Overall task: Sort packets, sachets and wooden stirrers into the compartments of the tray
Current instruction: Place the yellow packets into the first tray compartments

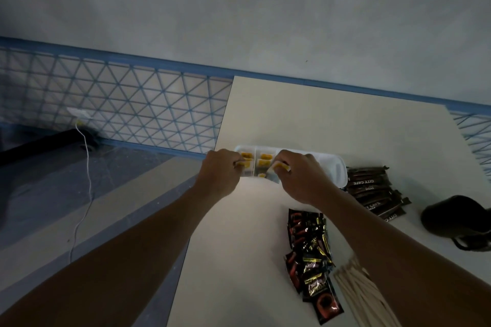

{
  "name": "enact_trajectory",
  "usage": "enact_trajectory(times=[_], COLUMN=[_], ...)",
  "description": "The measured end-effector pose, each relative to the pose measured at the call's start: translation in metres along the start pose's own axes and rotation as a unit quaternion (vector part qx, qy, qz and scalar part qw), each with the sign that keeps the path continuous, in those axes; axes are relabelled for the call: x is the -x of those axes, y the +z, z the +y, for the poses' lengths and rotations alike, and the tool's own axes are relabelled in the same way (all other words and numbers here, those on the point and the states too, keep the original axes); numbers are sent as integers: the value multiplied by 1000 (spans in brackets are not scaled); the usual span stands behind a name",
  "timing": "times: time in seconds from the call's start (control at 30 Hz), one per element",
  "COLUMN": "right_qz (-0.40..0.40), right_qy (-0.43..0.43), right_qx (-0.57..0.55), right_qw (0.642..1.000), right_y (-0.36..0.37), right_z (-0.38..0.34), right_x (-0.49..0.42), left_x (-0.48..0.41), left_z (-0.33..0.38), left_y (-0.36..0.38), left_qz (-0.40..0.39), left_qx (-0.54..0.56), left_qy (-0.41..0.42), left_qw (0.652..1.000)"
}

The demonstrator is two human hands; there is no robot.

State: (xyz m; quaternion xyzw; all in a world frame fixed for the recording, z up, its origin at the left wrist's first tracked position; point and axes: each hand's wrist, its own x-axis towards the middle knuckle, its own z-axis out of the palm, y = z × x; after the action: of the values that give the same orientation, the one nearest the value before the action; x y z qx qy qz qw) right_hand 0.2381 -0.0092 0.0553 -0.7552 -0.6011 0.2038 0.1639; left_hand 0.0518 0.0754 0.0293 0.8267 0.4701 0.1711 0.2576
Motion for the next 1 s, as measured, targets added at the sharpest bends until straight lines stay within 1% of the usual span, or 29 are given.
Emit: enact_trajectory(times=[0.2, 0.37, 0.47, 0.53, 0.67, 0.9, 1.0], right_qz=[-27, -73, -92, -96, -72, -114, -120], right_qy=[18, 40, 49, 48, 46, 42, 46], right_qx=[-19, 10, 18, 24, 31, 59, 58], right_qw=[999, 997, 994, 994, 996, 991, 990], right_y=[8, 16, 18, 18, 16, 10, 13], right_z=[2, 4, 4, 3, 2, 4, 3], right_x=[-18, -30, -34, -35, -36, -43, -46], left_x=[-10, -16, -20, -22, -25, -29, -29], left_z=[-6, -6, -6, -7, -6, 1, 2], left_y=[11, 13, 16, 17, 18, 15, 15], left_qz=[2, -2, -20, -30, -28, -39, -49], left_qx=[16, 10, -4, 2, 3, -6, -6], left_qy=[0, 1, 1, -4, 6, 19, 11], left_qw=[1000, 1000, 1000, 1000, 1000, 999, 999])
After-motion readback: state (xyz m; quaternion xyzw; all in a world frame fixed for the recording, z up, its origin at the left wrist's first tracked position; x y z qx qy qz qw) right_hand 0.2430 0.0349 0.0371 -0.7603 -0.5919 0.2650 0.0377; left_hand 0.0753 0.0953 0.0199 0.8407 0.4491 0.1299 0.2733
